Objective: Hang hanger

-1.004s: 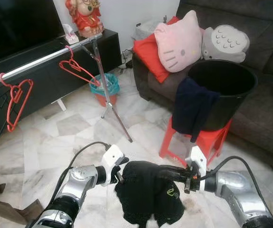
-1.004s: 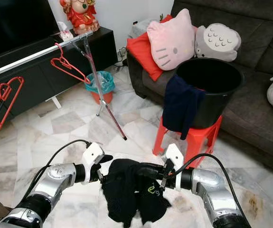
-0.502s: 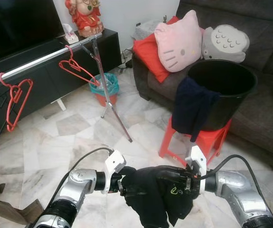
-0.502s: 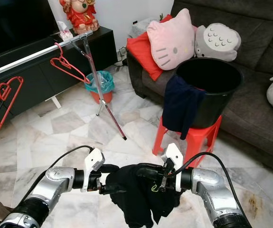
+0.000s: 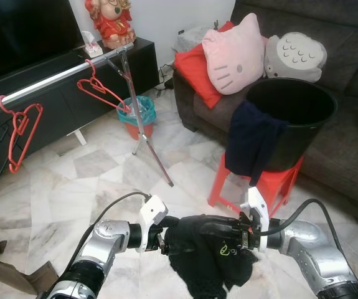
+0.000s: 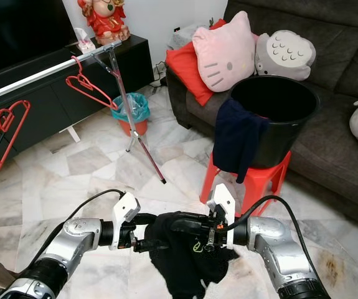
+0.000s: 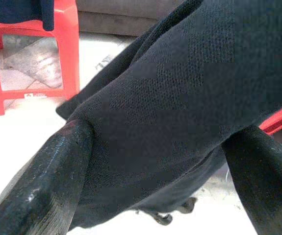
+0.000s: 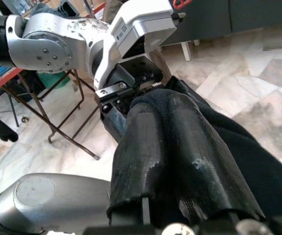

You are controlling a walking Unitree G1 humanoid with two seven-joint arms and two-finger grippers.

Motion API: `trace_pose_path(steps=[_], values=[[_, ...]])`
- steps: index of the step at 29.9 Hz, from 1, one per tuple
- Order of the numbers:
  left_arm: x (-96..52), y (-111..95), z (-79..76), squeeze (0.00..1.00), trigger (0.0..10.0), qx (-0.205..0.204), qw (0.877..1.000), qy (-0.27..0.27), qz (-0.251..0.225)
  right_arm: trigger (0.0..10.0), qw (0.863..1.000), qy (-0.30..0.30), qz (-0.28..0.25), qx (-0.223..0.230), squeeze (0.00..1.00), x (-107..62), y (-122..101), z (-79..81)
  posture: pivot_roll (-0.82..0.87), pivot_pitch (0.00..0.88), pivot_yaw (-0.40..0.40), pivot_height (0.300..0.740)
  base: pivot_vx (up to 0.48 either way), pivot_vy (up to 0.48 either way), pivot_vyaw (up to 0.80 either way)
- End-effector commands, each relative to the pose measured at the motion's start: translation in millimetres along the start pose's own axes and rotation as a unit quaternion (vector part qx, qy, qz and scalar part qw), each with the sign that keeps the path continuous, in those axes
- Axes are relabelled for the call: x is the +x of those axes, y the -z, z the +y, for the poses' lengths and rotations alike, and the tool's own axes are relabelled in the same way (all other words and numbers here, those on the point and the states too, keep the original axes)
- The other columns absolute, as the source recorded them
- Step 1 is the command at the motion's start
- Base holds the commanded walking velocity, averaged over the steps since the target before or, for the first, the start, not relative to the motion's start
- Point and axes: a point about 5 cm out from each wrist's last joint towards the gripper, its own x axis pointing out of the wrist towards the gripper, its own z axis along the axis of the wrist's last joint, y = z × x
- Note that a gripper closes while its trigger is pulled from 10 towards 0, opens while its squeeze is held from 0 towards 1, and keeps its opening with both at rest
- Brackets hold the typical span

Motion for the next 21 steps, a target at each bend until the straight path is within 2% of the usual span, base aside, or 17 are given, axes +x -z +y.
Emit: trace_pose_path(steps=[1, 8, 9, 10, 11, 12, 21], values=[[-0.7, -4, -0.3, 0.00, 10.0, -0.003, 1.000, 0.007, -0.009, 10.0, 1.000, -0.019, -0.019, -0.015, 0.00, 8.6, -11, 2.0, -0.07, 0.016, 0.093, 0.740, 0.000, 0.000, 0.00], [-6.5, -11, -2.2, 0.00, 10.0, -0.035, 0.998, 0.044, -0.041, 10.0, 0.999, -0.014, -0.047, -0.023, 0.00, 13.0, -25, -1.7, -0.07, 0.048, 0.095, 0.740, 0.000, 0.000, 0.00], [-6.9, -11, -2.5, 0.00, 9.4, -0.040, 0.997, 0.044, -0.046, 10.0, 0.998, -0.014, -0.051, -0.023, 0.00, 12.9, -26, -1.4, -0.07, 0.049, 0.095, 0.740, 0.000, 0.000, 0.00], [-7.2, -10, -3.2, 0.00, 2.4, -0.048, 0.997, 0.042, -0.050, 10.0, 0.998, -0.013, -0.055, -0.020, 0.00, 12.5, -25, -0.6, -0.07, 0.048, 0.094, 0.740, 0.000, 0.000, 0.00], [-7.3, -10, -3.4, 0.00, 2.4, -0.049, 0.997, 0.041, -0.050, 10.0, 0.998, -0.013, -0.055, -0.020, 0.00, 12.4, -25, -0.4, -0.07, 0.048, 0.094, 0.740, 0.000, 0.000, 0.00], [-7.4, -10, -3.8, 0.00, 0.0, -0.049, 0.997, 0.042, -0.049, 10.0, 0.998, -0.013, -0.054, -0.019, 0.00, 12.4, -24, -0.4, -0.07, 0.049, 0.094, 0.740, 0.000, 0.000, 0.00], [-6.8, -12, -6.3, 0.00, 0.0, -0.055, 0.996, 0.055, -0.049, 10.0, 0.998, -0.006, -0.057, -0.013, 0.00, 14.2, -23, -2.5, -0.07, 0.054, 0.095, 0.740, 0.000, 0.000, 0.00]])
